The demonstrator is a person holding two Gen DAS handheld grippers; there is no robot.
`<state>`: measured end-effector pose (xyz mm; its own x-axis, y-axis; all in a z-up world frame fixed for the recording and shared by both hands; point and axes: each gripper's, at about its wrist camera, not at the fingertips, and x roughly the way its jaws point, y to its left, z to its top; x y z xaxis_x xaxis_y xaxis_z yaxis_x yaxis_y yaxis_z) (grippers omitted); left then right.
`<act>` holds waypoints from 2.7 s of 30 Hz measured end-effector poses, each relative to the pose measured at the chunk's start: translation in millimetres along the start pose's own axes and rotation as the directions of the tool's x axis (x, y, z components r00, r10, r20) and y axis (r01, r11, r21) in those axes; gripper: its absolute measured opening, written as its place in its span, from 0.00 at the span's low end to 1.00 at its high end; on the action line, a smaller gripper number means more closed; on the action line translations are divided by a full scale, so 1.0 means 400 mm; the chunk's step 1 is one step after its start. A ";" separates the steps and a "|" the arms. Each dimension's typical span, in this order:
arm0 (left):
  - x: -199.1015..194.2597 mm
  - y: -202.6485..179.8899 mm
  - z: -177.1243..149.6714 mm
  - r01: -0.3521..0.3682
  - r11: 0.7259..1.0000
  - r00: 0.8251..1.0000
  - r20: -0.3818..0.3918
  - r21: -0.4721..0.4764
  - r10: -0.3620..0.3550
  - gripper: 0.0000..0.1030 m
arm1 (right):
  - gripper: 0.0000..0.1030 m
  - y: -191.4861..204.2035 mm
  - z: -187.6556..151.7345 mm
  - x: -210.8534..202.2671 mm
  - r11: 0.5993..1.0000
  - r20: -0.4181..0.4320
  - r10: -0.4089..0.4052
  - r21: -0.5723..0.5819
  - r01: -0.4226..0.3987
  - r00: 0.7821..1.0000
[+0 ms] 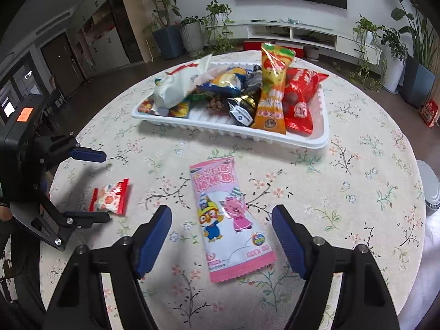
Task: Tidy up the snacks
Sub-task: 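Grasp the red-and-white candy packet with the left gripper while the right grasps the pink Pororo bag, then lower both held packets into the tray and open both grippers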
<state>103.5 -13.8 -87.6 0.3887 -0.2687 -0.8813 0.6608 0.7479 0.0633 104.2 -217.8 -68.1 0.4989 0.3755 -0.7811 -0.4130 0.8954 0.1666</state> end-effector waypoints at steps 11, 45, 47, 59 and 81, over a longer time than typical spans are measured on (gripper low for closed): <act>-0.005 0.011 0.016 0.044 0.998 0.998 -0.050 -0.049 -0.046 0.55 | 0.73 0.006 0.005 0.032 0.999 -0.029 -0.004 -0.039 0.002 1.000; -0.017 0.005 0.024 0.026 0.987 0.999 -0.032 -0.160 -0.031 0.29 | 0.43 0.063 -0.006 0.038 0.990 -0.028 -0.040 -0.136 0.036 0.999; -0.018 0.008 0.023 0.027 0.984 0.999 -0.024 -0.177 -0.031 0.29 | 0.42 0.063 -0.006 0.037 0.991 -0.028 -0.036 -0.131 0.032 0.999; -0.060 0.009 0.009 0.028 0.970 0.999 0.050 -0.243 -0.016 0.29 | 0.40 0.062 -0.010 0.001 0.996 0.011 -0.012 -0.091 0.012 1.000; -0.263 0.226 0.219 0.041 0.925 0.950 0.302 -0.378 0.082 0.29 | 0.40 0.025 0.127 -0.138 0.999 0.214 -0.048 0.025 0.043 0.976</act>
<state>178.5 28.8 51.9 0.6173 -0.3775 -0.6903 0.3841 0.9103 -0.1544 111.3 -217.3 7.4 0.6692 0.3748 -0.6416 -0.3719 0.9165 0.1475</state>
